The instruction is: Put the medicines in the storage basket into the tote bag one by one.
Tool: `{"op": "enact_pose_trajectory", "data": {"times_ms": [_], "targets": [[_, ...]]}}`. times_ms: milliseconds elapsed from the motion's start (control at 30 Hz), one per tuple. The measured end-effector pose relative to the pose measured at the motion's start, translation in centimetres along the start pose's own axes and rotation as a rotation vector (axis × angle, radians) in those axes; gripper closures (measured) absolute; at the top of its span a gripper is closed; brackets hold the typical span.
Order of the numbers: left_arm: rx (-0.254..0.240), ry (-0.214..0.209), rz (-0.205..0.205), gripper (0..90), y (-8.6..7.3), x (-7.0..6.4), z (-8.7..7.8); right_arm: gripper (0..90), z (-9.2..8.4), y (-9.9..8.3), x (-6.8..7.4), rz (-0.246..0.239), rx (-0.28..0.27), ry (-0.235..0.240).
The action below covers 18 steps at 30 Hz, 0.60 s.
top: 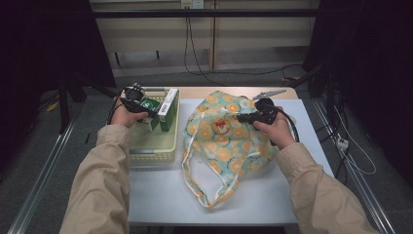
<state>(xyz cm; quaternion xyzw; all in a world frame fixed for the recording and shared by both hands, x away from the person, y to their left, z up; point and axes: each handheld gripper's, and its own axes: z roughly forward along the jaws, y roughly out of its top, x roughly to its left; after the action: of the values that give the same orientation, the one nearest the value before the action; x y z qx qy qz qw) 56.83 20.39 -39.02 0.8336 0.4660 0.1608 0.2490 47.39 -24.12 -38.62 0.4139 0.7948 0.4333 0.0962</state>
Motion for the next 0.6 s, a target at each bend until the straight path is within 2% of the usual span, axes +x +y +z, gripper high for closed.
{"op": "enact_pose_trajectory", "data": {"times_ms": [200, 333, 400, 433, 600], "targets": [[-0.026, -0.032, -0.025, 16.8, 0.0, 0.1, -2.4, 88.5, -0.1, -0.2, 0.0, 0.002, 0.0, -0.005], [-0.006, -0.033, -0.009, 16.9, 0.1, 0.0, -4.4, 88.5, 0.0, -0.3, 0.0, 0.002, 0.001, -0.007], [-0.018, -0.027, -0.001, 16.9, 0.0, 0.0, -5.3, 88.5, 0.1, -0.4, -0.1, 0.006, 0.002, -0.009], [-0.027, -0.034, -0.015, 16.9, 0.0, 0.0, -5.8, 88.5, 0.1, -0.5, -0.1, 0.007, 0.004, -0.01], [-0.029, -0.039, 0.023, 17.0, -0.1, -0.1, -8.0, 88.5, 0.1, -0.4, 0.0, 0.007, 0.003, -0.015]]}}
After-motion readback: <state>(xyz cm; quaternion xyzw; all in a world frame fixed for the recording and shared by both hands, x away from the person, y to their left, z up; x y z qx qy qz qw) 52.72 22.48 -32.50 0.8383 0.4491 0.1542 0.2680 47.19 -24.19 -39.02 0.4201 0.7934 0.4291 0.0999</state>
